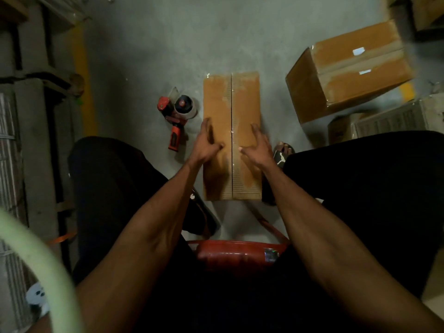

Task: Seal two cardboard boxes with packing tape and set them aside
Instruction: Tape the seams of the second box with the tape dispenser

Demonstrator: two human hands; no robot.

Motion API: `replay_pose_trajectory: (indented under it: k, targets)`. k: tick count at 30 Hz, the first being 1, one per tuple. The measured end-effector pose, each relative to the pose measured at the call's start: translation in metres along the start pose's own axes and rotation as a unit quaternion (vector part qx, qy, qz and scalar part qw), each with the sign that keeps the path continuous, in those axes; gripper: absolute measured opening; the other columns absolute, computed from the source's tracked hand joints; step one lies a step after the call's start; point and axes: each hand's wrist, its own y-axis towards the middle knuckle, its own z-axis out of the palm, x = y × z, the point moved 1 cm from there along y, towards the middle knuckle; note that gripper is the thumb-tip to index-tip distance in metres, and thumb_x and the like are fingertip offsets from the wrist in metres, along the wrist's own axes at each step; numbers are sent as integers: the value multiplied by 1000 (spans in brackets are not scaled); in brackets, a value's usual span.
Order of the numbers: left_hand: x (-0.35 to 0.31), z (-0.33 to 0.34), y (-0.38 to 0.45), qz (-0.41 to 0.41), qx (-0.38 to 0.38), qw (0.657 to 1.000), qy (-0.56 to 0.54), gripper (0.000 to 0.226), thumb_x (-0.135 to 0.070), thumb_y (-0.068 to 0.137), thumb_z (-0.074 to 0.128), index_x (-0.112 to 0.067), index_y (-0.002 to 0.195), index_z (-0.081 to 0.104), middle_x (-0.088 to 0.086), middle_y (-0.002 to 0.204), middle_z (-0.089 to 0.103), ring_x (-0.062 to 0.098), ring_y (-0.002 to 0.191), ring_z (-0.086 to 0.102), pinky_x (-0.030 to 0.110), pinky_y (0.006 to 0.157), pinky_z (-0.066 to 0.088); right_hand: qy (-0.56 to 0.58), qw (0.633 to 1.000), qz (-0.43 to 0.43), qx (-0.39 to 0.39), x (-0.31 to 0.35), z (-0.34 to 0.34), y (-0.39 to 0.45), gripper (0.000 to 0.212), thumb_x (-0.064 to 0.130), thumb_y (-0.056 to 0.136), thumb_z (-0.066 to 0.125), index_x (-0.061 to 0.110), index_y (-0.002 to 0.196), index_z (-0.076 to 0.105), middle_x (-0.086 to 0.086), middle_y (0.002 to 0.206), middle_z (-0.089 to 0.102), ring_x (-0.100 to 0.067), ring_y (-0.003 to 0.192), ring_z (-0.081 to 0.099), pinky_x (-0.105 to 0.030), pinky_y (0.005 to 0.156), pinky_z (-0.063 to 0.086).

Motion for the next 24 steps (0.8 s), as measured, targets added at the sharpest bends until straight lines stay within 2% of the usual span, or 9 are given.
replay_pose_trajectory:
  k: [4, 8, 11, 13, 16, 19, 21, 22, 24]
  targets:
    - [-11, -17, 4, -7, -22, 998, -58, 97, -12, 84, 79, -30, 159, 21, 9, 147, 42, 33, 137, 47, 50, 107, 49, 36, 999, 4, -13, 7, -4, 12, 100, 20, 80, 83, 39, 159, 24, -3, 165, 18, -24, 148, 28, -34, 113, 32]
    - [5, -10, -4, -31, -3, 994, 102, 88, -19, 89, 71, -22, 159, 18, 17, 146, 50, 40, 129, 53, 52, 107, 47, -8, 998, 65, -5, 2, 10, 6, 91, 14, 86, 76, 39, 158, 26, -12, 160, 19, -32, 144, 35, -39, 118, 34]
    - [20, 7, -13, -66, 20, 989, 128, 86, -24, 95, 66, -16, 160, 11, 20, 148, 48, 41, 131, 51, 48, 108, 43, -34, 996, 86, 9, -4, 22, -3, 92, 11, 89, 68, 45, 158, 18, -19, 160, 18, -36, 145, 33, -40, 117, 32]
    - [26, 11, -15, -106, 15, 981, 160, 86, -34, 98, 58, -18, 162, 4, 24, 147, 48, 43, 129, 53, 47, 107, 45, -62, 995, 81, 16, -7, 26, -5, 95, 11, 90, 65, 49, 158, 11, -21, 161, 15, -40, 145, 32, -45, 118, 33]
    - [57, 9, 11, -61, 38, 981, 181, 110, -69, 78, 48, -11, 161, 3, 23, 147, 46, 43, 129, 52, 55, 107, 45, -110, 991, 73, 24, -8, 29, -5, 99, 16, 89, 67, 52, 157, 4, -20, 162, 13, -46, 143, 32, -54, 116, 35]
    - [58, 4, 14, -95, 67, 982, 149, 124, -69, 62, 62, -15, 158, 5, 18, 147, 42, 42, 131, 50, 58, 105, 47, -123, 989, 68, 34, -9, 27, -6, 100, 16, 90, 66, 52, 157, 2, -19, 163, 10, -48, 141, 33, -55, 115, 35]
    - [37, 3, -11, -145, 75, 979, 123, 116, -51, 78, 75, -14, 160, 2, 19, 146, 43, 42, 129, 51, 56, 102, 49, -123, 989, 68, 35, -8, 25, -8, 101, 15, 89, 65, 53, 157, 1, -20, 161, 14, -48, 139, 36, -55, 115, 36]
    - [41, 2, -20, -194, 85, 971, 109, 105, -46, 86, 74, -13, 160, 7, 20, 142, 47, 40, 121, 56, 52, 94, 53, -118, 990, 70, 38, -8, 25, -8, 102, 15, 89, 65, 54, 157, 0, -21, 160, 16, -48, 139, 37, -55, 114, 36]
    - [59, -1, -36, -280, 95, 955, 24, 81, -60, 84, 73, -19, 147, 41, 18, 125, 62, 32, 93, 70, 43, 68, 59, -111, 990, 76, 44, -8, 26, -9, 104, 17, 89, 67, 56, 155, -2, -23, 159, 19, -48, 139, 37, -55, 114, 37]
